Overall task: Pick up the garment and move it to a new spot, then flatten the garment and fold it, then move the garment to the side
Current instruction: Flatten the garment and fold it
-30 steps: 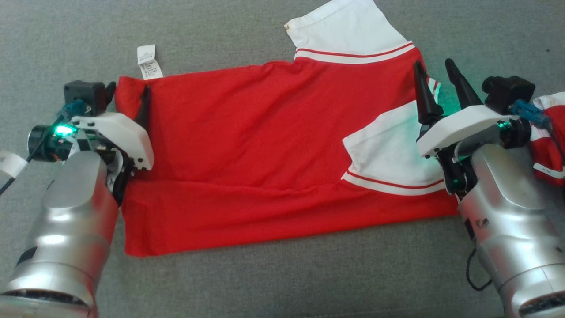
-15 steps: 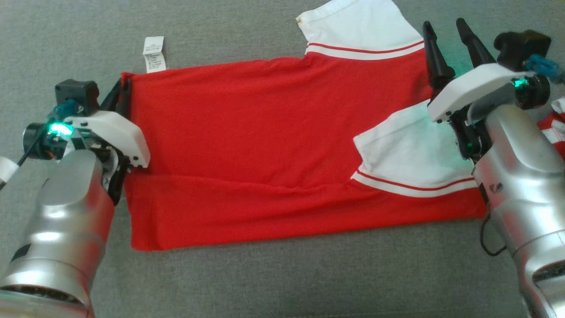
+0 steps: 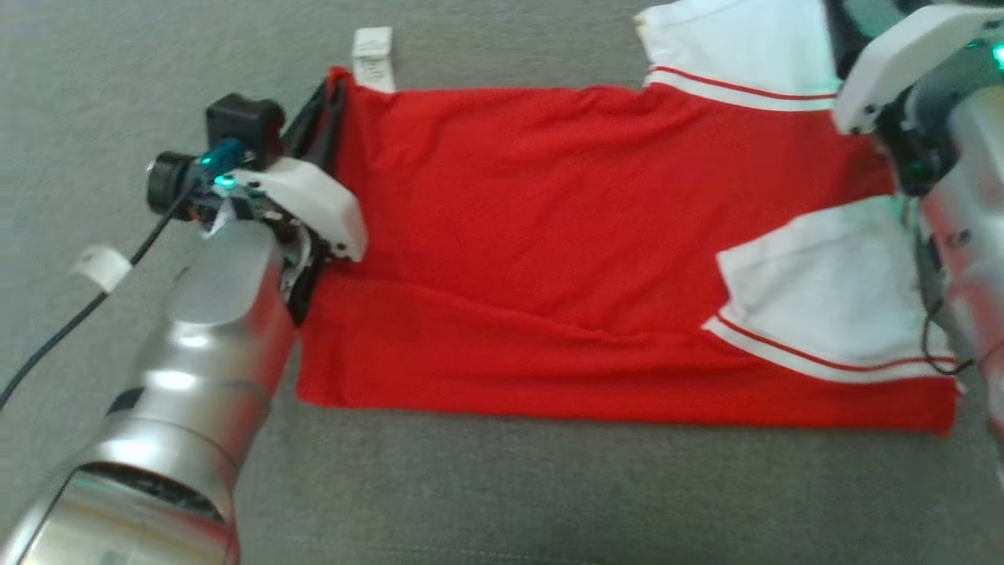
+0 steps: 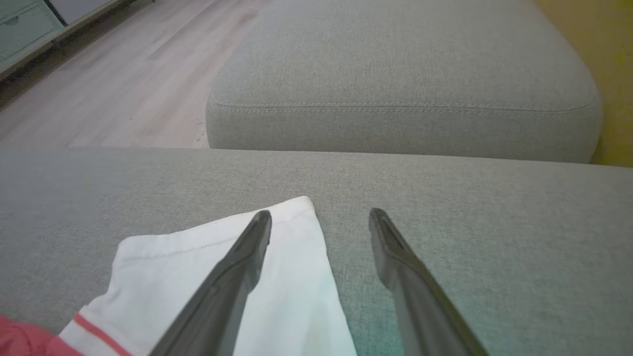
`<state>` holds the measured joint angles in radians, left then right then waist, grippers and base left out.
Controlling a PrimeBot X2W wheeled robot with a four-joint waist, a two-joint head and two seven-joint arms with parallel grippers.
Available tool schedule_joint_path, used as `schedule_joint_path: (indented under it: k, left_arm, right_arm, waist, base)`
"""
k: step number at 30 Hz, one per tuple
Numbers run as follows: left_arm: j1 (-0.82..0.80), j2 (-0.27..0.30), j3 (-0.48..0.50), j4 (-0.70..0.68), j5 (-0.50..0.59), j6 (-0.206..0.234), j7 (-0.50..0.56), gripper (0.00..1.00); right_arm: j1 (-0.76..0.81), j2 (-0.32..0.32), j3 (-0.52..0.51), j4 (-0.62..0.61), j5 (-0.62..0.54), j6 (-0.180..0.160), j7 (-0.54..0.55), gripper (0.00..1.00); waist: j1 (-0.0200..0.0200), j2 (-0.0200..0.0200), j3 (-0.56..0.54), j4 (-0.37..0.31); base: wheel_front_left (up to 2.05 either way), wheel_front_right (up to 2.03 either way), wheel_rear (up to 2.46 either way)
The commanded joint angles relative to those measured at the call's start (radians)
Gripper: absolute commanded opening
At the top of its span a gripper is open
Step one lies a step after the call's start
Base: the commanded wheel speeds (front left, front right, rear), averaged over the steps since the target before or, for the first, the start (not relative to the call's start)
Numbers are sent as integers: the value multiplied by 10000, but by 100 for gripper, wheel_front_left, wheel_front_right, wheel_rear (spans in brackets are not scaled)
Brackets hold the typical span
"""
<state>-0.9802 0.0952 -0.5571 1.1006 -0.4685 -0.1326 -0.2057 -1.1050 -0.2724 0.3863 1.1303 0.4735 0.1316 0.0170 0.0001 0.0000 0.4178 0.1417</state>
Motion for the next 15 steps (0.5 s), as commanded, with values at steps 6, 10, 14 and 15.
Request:
schedule_joint_path:
  k: [6,10,14,15]
  left_arm:
    - [-596,25,-286,-215,-313,20,-274,0]
    - [-706,-107,-540,-191,-522,20,-371,0]
    - [-765,-152,-715,-109,-728,20,-443,0]
    - [-772,-157,-755,-89,-778,20,-458,0]
  right_arm:
    - [-904,-193,76,565,-154,-9,331,100]
    - [-1178,-252,75,1004,-241,-9,477,100]
    - [-1250,-235,70,1296,-383,-9,614,100]
    - [-1238,-218,43,1347,-388,-9,663,100]
  waist:
    - [-1,0,470,834]
    - [-1,0,608,1042]
    - [-1,0,642,1116]
    - [-1,0,635,1125]
  base:
    - [0,0,0]
    - [0,0,0]
    - [0,0,0]
    - [0,0,0]
